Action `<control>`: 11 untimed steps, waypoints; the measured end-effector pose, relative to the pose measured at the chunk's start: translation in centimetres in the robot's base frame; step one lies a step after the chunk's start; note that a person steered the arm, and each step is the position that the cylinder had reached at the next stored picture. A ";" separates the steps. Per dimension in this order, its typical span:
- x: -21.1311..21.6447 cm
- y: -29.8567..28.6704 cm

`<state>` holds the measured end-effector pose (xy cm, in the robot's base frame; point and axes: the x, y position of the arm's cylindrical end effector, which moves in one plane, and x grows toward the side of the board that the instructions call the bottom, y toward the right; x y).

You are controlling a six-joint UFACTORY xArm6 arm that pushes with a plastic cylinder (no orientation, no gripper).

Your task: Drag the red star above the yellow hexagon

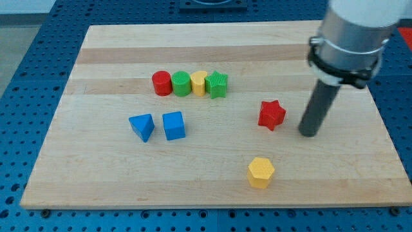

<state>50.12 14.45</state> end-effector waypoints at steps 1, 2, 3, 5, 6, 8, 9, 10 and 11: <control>-0.3 -4.3; -1.7 -7.1; -3.5 -7.7; -4.1 -5.6; -3.2 -2.1; -4.2 -0.7; -5.1 -1.1; -5.1 -2.6; -5.1 -4.0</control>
